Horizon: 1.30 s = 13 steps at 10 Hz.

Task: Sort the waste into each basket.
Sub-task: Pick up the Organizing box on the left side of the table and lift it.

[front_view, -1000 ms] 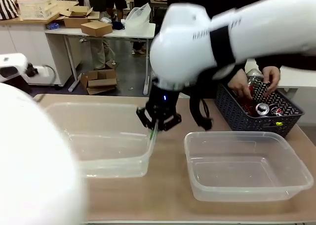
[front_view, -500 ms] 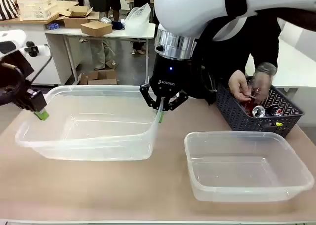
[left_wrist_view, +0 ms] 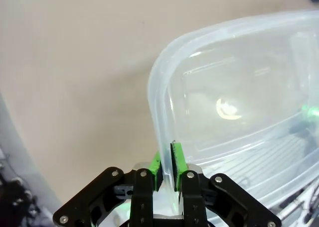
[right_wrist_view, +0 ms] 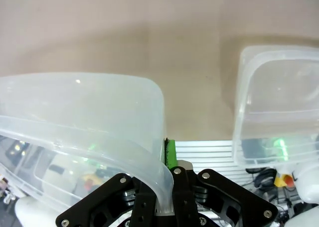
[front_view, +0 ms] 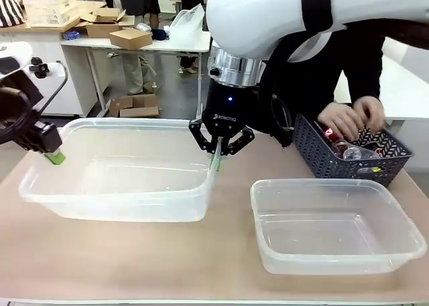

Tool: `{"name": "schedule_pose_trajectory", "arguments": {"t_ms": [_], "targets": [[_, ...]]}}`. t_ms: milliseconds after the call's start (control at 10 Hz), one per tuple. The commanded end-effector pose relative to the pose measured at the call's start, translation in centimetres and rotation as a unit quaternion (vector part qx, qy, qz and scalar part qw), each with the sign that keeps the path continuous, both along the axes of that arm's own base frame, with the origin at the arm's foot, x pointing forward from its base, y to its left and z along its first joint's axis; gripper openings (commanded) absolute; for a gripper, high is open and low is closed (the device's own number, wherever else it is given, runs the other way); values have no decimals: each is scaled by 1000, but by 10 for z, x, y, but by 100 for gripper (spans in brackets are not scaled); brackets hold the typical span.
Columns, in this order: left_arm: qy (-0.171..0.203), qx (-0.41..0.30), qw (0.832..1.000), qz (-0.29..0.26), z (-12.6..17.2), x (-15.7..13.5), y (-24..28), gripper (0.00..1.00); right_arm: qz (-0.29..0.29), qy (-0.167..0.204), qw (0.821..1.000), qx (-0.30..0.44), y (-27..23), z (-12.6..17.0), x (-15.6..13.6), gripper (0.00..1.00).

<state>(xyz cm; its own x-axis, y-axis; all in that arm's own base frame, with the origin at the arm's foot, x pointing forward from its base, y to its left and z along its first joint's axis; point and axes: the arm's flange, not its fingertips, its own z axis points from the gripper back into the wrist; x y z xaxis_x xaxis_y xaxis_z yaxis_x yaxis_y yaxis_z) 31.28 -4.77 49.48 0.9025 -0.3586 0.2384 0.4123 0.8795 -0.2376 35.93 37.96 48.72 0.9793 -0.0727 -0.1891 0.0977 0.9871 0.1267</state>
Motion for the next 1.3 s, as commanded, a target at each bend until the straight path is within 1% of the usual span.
{"name": "schedule_pose_trajectory", "arguments": {"t_ms": [0, 100, 200, 300, 400, 500, 600, 700, 800, 900, 1000, 1100, 1200], "targets": [[67, -70, 993, 72, 24, 28, -43, 8, 13, -25, 999, -33, -45, 31, 13, 3], [70, -83, 990, 87, 41, 43, -59, 8, 25, -27, 998, -48, -69, 48, 17, 3], [67, -97, 989, 92, 55, 61, -74, 8, 5, -35, 996, -83, -92, 60, 21, 3], [82, -101, 988, 83, 61, 75, -90, 8, -2, -39, 994, -102, -111, 70, 22, 3], [78, -107, 989, 72, 67, 85, -107, 8, -20, -33, 992, -119, -124, 75, 25, 3], [65, -107, 990, 60, 71, 91, -122, 8, -26, -29, 992, -120, -144, 78, 36, 3], [68, -103, 991, 50, 72, 89, -132, 8, -29, -8, 993, -110, -152, 71, 41, 3], [68, -101, 991, 51, 72, 88, -138, 8, -31, -28, 991, -130, -153, 65, 48, 3], [54, -87, 993, 54, 72, 81, -141, 8, -107, -38, 980, -161, -154, 54, 57, 3], [50, -80, 994, 49, 71, 73, -138, 8, -228, -71, 968, -82, -140, 52, 57, 3], [42, -69, 994, 68, 68, 68, -136, 8, -61, -29, 993, -93, -147, 75, 47, 3], [47, -67, 994, 74, 64, 68, -133, 8, -115, -37, 989, -82, -146, 70, 55, 3], [51, -61, 994, 72, 61, 68, -133, 8, -62, -25, 995, -73, -156, 60, 65, 3]]}}
